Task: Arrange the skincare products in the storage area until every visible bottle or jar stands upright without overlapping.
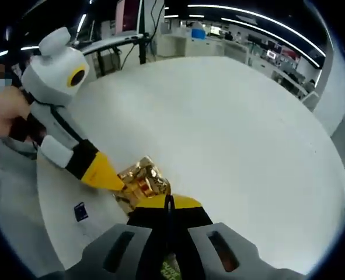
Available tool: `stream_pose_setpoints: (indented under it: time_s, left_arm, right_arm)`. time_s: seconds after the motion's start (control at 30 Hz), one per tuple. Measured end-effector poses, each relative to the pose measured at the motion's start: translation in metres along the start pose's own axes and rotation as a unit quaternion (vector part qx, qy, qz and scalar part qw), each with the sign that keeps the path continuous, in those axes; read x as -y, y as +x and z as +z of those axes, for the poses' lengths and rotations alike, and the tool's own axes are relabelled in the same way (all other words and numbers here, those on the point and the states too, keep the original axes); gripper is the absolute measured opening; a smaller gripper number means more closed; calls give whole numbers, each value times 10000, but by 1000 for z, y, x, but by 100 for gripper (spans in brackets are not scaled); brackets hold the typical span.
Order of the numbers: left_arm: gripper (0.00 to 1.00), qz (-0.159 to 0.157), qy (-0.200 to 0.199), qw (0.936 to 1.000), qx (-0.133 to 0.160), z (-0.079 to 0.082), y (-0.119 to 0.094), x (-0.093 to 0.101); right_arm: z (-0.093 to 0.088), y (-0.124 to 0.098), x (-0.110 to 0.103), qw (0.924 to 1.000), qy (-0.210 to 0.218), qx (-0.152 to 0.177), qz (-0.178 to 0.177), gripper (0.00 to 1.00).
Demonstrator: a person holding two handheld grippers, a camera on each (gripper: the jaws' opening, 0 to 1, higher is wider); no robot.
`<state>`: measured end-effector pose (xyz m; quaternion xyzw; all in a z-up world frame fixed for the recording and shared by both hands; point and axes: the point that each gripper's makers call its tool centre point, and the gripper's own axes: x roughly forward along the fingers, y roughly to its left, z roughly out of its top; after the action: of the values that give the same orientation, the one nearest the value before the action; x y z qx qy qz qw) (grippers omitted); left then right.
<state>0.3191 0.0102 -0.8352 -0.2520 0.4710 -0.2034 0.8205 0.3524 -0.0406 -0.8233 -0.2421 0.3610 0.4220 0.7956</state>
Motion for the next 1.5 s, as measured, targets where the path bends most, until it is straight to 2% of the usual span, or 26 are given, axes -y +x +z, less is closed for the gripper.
stream_pose_setpoints:
  time_s: [0.17,0.47,0.6,0.7,0.73,0.8,0.83,0.87,0.9,0.93,0.97,1.03,1.1,1.17,1.2,1.3,1.33,1.37,1.4,1.5]
  left_arm:
    - [6,10,39,10000,-9,-1,0,-1]
    - [7,112,199,9997,-3,-3,-5,0]
    - [9,247,457,9986,-36,-3,-12,-1]
    - [14,337,1077,9936,29,5,-19,1]
    - [16,329,1425,9892,78,8,-22,5]
    - [17,400,2291,9725,127,19,-22,2]
    - [19,415,2786,9594,145,21,-22,10]
    - [21,373,3066,9510,161,23,-21,15]
    - [23,271,3460,9377,157,24,-19,26]
    - [25,237,3664,9300,162,25,-17,30]
    - [26,176,3963,9178,154,28,-11,25]
    - [26,132,4289,9032,114,26,-3,35]
    - [26,131,4411,8974,-19,21,5,38]
    - [26,164,4453,8952,-88,18,11,38]
    - [26,220,4503,8925,-157,15,16,33]
    - [26,347,4543,8895,-338,10,21,25]
    - [26,391,4533,8898,-369,9,22,22]
    - [26,319,4515,8913,-273,12,23,22]
    - [26,358,4457,8939,-304,13,23,19]
    - [26,346,4404,8965,-326,12,22,21]
  right_arm:
    - [-6,3,-1,9999,-107,-118,-14,1]
    - [-4,6,1,9998,-180,-109,-21,2]
    - [-4,8,0,9998,-194,-87,-2,1]
    - [-4,8,0,9998,-164,-76,10,1]
    - [-4,8,-1,9998,-166,-74,12,1]
    - [-4,8,-1,9998,-171,-74,14,1]
    - [-4,8,-1,9998,-167,-76,12,1]
    - [-4,8,-1,9998,-167,-77,14,1]
    - [-4,8,-1,9998,-160,-76,18,1]
    - [-4,8,-1,9998,-158,-75,21,1]
    - [-4,8,-1,9998,-160,-76,23,1]
    - [-4,8,-1,9998,-156,-77,30,1]
    - [-4,8,-1,9998,-161,-77,33,1]
    - [-4,8,-1,9998,-156,-76,37,1]
    - [-5,8,-1,9998,-153,-72,40,1]
    - [-5,8,-1,9999,-147,-72,46,1]
    - [-5,8,-1,9999,-141,-68,51,1]
    - [-5,8,-1,9999,-134,-65,52,1]
    - [-5,7,-1,9999,-127,-64,53,1]
    - [-5,8,-1,9999,-123,-67,55,2]
